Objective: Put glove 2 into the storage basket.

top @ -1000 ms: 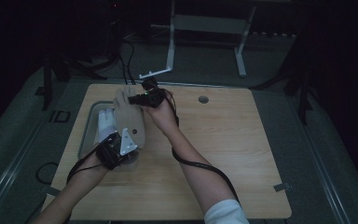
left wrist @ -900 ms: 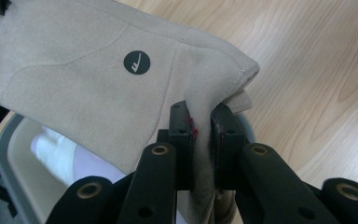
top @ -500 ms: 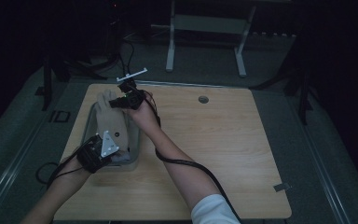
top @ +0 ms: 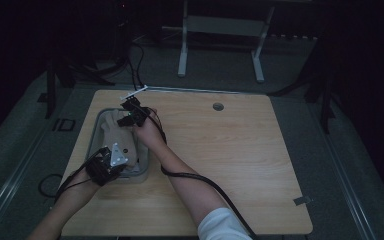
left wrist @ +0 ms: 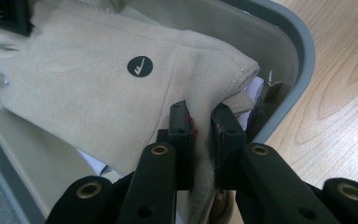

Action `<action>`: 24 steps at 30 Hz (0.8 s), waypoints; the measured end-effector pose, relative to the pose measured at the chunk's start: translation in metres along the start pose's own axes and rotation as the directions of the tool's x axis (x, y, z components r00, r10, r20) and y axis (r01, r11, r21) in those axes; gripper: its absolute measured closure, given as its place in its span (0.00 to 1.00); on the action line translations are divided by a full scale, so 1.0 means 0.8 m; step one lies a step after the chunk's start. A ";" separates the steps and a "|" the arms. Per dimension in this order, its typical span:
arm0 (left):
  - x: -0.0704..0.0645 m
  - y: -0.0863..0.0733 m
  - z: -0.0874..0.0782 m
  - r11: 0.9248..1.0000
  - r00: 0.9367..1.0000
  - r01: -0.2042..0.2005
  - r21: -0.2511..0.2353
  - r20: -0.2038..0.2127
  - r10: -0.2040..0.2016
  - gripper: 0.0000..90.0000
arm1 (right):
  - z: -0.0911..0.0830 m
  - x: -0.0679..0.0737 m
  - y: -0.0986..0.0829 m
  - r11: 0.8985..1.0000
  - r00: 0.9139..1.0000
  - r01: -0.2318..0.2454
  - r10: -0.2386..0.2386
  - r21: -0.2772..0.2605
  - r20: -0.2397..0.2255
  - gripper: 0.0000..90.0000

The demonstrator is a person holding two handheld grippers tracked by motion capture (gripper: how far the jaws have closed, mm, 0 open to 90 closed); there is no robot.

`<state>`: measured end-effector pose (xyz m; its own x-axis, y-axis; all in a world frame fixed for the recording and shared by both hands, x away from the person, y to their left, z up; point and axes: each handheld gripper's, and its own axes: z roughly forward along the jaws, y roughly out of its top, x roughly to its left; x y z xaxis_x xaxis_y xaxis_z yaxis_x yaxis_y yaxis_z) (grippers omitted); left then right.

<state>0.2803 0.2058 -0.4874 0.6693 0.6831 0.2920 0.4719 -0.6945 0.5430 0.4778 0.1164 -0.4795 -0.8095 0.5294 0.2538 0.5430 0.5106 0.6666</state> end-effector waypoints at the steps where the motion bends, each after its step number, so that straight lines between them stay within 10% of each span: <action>1: 0.001 -0.001 0.003 1.000 1.000 0.006 0.007 0.010 -0.006 0.90 | 0.002 -0.002 -0.002 1.000 1.000 -0.003 0.003 0.003 0.000 0.86; 10: 0.004 0.000 0.003 0.998 0.998 0.057 -0.001 0.034 -0.057 0.83 | -0.018 -0.012 -0.005 1.000 1.000 0.023 -0.022 0.011 -0.019 0.50; 17: 0.005 0.008 -0.021 0.990 0.991 0.131 -0.049 0.008 -0.131 0.42 | -0.041 -0.012 -0.007 0.996 0.994 0.083 -0.082 0.014 -0.065 0.30; 24: -0.005 0.017 -0.028 0.975 0.981 0.182 -0.129 0.089 -0.171 0.09 | -0.067 -0.008 -0.021 0.990 0.986 0.140 -0.141 -0.010 -0.094 0.22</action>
<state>0.2712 0.1985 -0.4636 0.6270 0.7691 0.1240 0.5074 -0.5239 0.6842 0.4616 0.0683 -0.4548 -0.8953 0.3860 0.2225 0.4218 0.5733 0.7024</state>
